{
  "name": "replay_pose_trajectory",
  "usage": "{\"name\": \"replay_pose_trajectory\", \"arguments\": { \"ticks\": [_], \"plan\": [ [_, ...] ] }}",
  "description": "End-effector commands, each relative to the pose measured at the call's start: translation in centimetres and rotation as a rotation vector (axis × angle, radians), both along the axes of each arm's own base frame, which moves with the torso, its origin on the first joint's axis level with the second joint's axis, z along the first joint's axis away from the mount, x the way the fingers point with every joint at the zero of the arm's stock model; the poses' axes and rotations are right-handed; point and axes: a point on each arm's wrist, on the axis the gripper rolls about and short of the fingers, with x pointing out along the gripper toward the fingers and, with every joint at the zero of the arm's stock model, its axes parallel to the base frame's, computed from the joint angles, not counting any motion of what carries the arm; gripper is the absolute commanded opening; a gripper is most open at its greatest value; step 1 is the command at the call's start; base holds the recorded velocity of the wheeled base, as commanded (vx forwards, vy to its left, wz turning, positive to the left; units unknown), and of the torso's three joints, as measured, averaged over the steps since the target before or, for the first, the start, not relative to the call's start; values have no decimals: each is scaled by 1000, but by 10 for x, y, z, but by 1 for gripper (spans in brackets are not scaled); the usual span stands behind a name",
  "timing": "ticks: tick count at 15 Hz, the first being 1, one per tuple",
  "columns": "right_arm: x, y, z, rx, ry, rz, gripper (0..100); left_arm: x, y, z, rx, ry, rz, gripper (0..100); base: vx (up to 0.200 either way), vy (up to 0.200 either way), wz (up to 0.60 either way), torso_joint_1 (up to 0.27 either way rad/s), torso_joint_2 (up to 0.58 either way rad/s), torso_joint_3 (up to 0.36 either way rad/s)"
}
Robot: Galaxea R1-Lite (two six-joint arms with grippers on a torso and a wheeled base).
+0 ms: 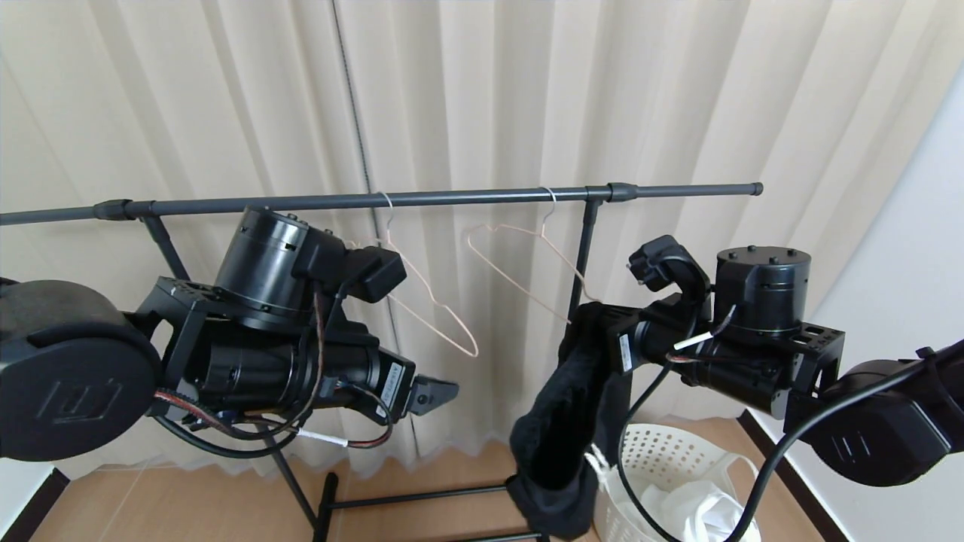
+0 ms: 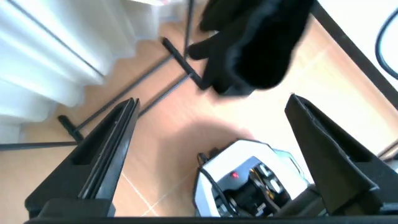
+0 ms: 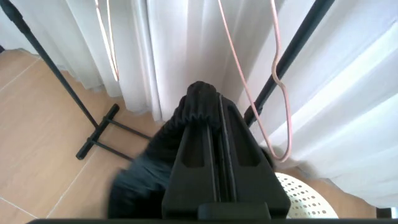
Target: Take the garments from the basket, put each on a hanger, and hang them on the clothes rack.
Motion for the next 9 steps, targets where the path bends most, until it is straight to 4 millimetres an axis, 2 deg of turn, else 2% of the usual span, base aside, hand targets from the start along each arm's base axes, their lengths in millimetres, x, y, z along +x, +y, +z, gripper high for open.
{"name": "replay_pose_trajectory", "arguments": {
  "ticks": [1,4,5,6,9],
  "plan": [
    [-3,0,1,-3,-4,6,0,15,-5,-2,20,-9,63,100,0,0,0,0,0,0],
    [-11,3,3,-19,-17,32,0,59,-31,-13,12,-18,282,100,0,0,0,0,0,0],
    [-11,3,3,-19,-17,32,0,59,-31,-13,12,-18,282,100,0,0,0,0,0,0],
    [-13,1,5,-20,-21,32,0,90,-48,-24,10,-39,414,100,0,0,0,0,0,0],
    [-16,0,2,-45,-29,41,0,128,-70,-42,-17,-71,534,100,0,0,0,0,0,0]
  ]
}}
